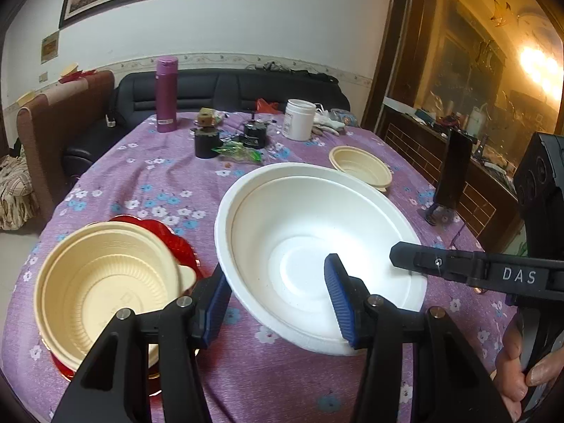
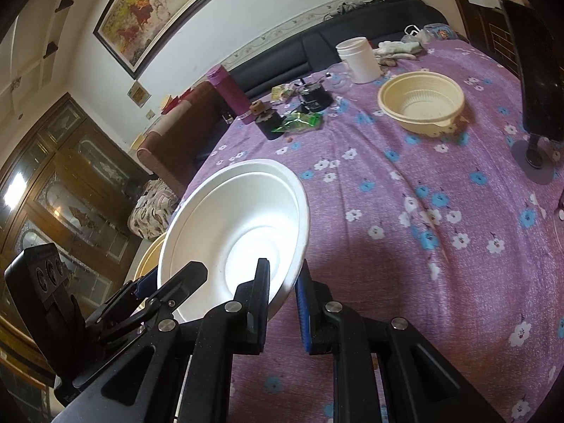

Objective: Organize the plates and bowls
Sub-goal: 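Lift and carry the white bowl with both grippers toward the red plates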

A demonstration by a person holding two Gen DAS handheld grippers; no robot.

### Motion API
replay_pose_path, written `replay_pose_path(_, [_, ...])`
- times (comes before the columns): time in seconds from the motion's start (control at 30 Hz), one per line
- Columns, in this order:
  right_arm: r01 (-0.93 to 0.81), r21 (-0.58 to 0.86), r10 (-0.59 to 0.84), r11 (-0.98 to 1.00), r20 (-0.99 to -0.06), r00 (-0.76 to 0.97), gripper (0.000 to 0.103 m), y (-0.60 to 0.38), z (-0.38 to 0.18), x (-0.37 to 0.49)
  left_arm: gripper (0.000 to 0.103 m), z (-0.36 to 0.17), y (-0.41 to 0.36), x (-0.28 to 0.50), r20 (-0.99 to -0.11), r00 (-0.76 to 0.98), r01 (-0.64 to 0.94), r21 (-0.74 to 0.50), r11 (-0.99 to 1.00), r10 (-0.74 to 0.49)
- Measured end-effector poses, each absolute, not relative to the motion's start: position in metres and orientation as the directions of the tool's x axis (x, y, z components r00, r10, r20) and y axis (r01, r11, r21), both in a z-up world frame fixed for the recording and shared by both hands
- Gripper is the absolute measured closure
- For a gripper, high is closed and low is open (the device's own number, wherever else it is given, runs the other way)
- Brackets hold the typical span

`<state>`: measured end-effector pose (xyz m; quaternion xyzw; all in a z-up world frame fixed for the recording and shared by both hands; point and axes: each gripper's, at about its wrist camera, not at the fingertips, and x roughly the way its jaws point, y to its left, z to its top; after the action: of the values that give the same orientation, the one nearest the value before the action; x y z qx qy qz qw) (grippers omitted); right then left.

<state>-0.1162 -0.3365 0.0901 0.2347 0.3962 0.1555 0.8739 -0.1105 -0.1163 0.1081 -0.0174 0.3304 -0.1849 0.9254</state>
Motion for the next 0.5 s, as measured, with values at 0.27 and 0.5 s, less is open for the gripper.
replay_pose_path(0.27, [-0.133,0.514,0.475,0.847,-0.622,0.622,0.087,-0.309,0.098,-0.106,0.053,0.114,-0.09,-0.113,-0.578,0.754,0.279,-0.149,0.949,-0.313])
replay_pose_path(0.5, [-0.17,0.495,0.487,0.852,-0.631,0.604,0.087,-0.282,0.102,-0.095,0.053,0.118,-0.064,-0.114,-0.56,0.777,0.238,-0.163,0.958,-0.288])
